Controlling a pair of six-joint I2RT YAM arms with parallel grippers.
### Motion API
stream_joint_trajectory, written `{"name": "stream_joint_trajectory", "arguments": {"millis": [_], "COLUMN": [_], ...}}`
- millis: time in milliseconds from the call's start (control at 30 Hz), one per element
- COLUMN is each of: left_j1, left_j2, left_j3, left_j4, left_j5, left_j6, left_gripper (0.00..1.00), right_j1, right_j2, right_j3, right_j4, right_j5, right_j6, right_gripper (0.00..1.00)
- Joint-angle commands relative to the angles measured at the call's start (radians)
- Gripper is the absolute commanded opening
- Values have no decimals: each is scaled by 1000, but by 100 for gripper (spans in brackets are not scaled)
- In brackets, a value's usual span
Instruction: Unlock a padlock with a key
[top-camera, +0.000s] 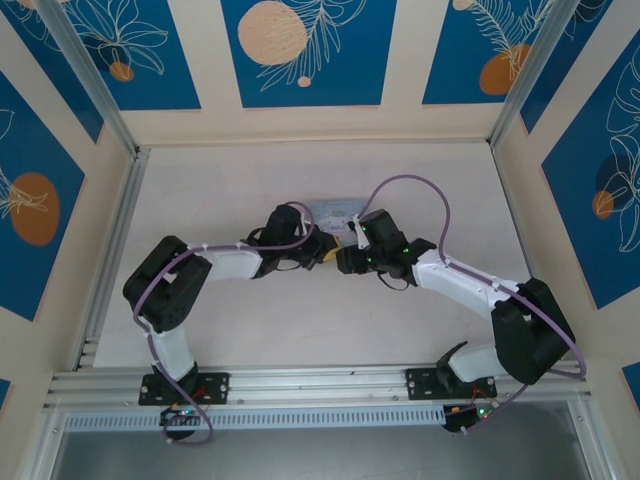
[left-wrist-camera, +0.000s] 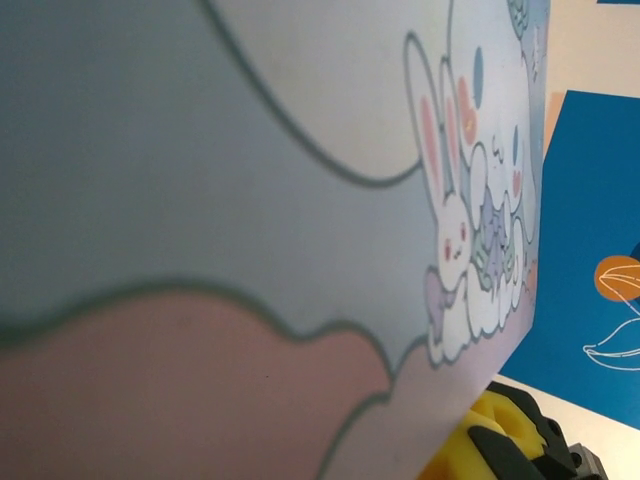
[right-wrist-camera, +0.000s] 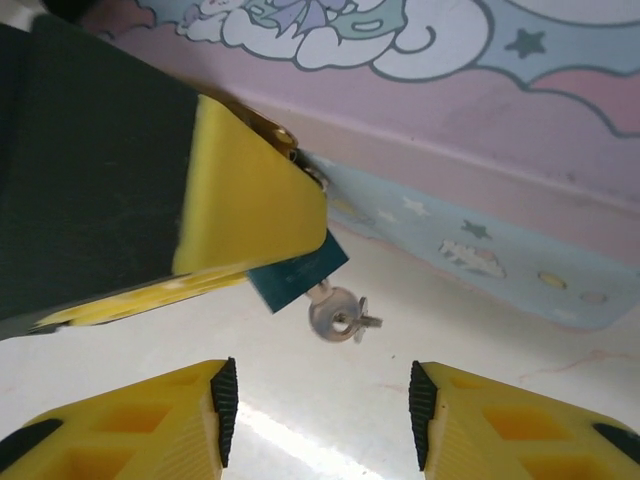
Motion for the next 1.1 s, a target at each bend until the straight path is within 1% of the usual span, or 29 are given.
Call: {"name": "stream_joint_trajectory", "arguments": {"millis": [0, 100, 267, 400, 633, 700, 800, 933, 1067], "left_j1": [10, 14, 15, 15, 16, 15, 15, 16, 17], "left_j2": [-47, -52, -53, -55, -60, -57, -55, -55, -56], "left_j3": [40, 46, 53, 55, 46, 42, 35, 23, 16], "left_j4": [-69, -84, -97, -99, -103, -101, -96, -90, -86], "left_j5": [57, 66, 75, 81, 85, 86, 88, 86, 86], "left_j6": [25, 32, 36, 37, 45, 46, 46, 46, 49], "left_gripper": [0, 0, 0, 0, 0, 0, 0, 0, 0], "right_j1": [19, 31, 60, 71, 70, 65, 51, 23, -9], "right_j2": [31, 59, 96, 126, 160, 164, 166, 154, 123], "right_j3": [43, 58, 83, 114, 155, 168, 181, 178, 148], "right_j4": [-13, -13, -13, -14, -30, -37, -45, -36, -2], "right_j5": [90, 102, 142, 149, 175, 172, 145, 75, -49], "right_j6": [-92, -110, -129, -132, -116, -104, -78, -43, -5], "right_gripper": [48, 44, 42, 39, 28, 23, 14, 3, 0]}}
